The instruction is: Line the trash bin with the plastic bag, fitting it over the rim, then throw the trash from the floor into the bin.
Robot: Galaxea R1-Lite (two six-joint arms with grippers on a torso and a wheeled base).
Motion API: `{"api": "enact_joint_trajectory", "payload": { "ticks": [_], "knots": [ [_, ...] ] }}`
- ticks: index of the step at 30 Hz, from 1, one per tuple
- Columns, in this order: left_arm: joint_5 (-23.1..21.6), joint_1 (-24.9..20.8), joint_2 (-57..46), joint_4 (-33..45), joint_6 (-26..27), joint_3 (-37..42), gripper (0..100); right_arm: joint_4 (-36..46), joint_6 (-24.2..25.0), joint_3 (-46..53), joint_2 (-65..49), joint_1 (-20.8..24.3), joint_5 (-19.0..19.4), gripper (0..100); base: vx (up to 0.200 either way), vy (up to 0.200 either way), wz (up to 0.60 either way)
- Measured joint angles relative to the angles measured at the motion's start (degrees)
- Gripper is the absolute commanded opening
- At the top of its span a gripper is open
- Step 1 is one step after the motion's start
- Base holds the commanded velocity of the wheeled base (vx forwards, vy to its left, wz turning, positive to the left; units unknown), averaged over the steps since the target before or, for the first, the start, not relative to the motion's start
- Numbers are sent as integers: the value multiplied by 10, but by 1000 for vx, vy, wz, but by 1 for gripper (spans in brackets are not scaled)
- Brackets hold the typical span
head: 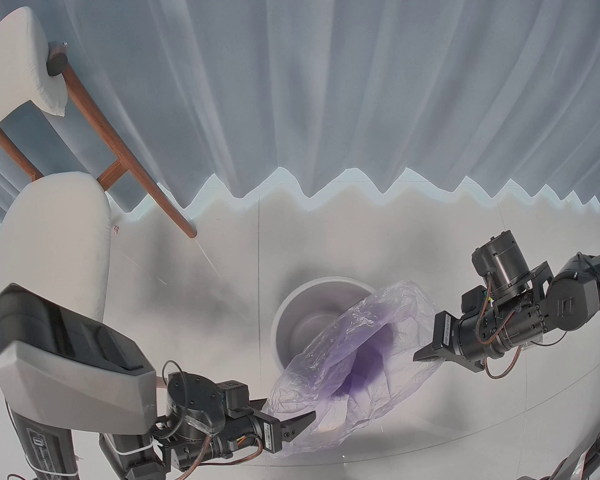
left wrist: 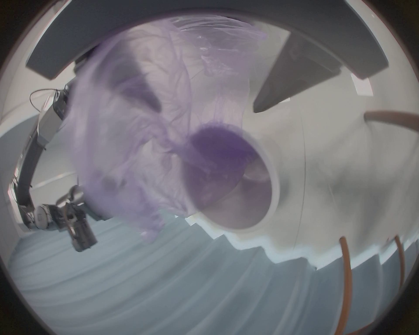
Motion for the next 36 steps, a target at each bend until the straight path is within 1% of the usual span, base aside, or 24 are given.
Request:
{"api": "enact_joint_trajectory", "payload": {
  "ticks": [4, 7, 11, 15, 16, 17, 19, 22, 25, 26, 27, 28, 33, 36],
  "knots": [
    [7, -3, 28, -4, -48, -12, 0, 0, 0, 2, -3, 4, -1, 0, 0, 0, 0],
    [10, -3, 31, -5, -60, -21, 0, 0, -1, 4, -6, 4, -1, 0, 0, 0, 0],
    [12, -1, 9, -4, -80, -28, 0, 0, -2, 7, -10, 2, -1, 0, 0, 0, 0],
    [13, 2, -33, 25, -90, -33, 0, 0, -5, -2, -14, -8, -1, 0, 0, 0, 0],
    [13, 4, -50, 57, -92, -38, 0, 0, -7, -7, -15, -13, 0, 0, 0, 0, 0],
    [13, 4, -54, 64, -92, -40, 0, 0, -8, -8, -15, -14, 0, 0, 0, 0, 0],
    [13, 7, -76, 122, -94, -52, 0, 0, -15, -17, -16, -21, 0, 0, 0, 0, 0],
    [12, 12, -109, 233, -95, -91, 0, 0, -34, -34, -13, -31, 3, 0, 0, 0, 0],
    [10, 19, -139, 346, -97, -152, 0, 0, -56, -57, -6, -40, 5, 0, 0, 0, 0],
    [10, 22, -151, 403, -97, -188, 0, 0, -68, -69, -1, -44, 6, 0, 0, 0, 0],
    [10, 24, -155, 424, -97, -203, 0, 0, -74, -74, 1, -46, 6, 0, 0, 0, 0],
    [8, 28, -163, 463, -97, -235, 0, 0, -85, -84, 6, -49, 7, 0, 0, 0, 0],
    [-2, 43, -183, 575, -96, -360, 0, 0, -142, -142, 38, -61, 9, 0, 0, 0, 0],
    [-8, 50, -189, 619, -96, -410, 0, -1, -165, -190, 61, -68, 10, 0, 0, 0, 0]
  ]
}}
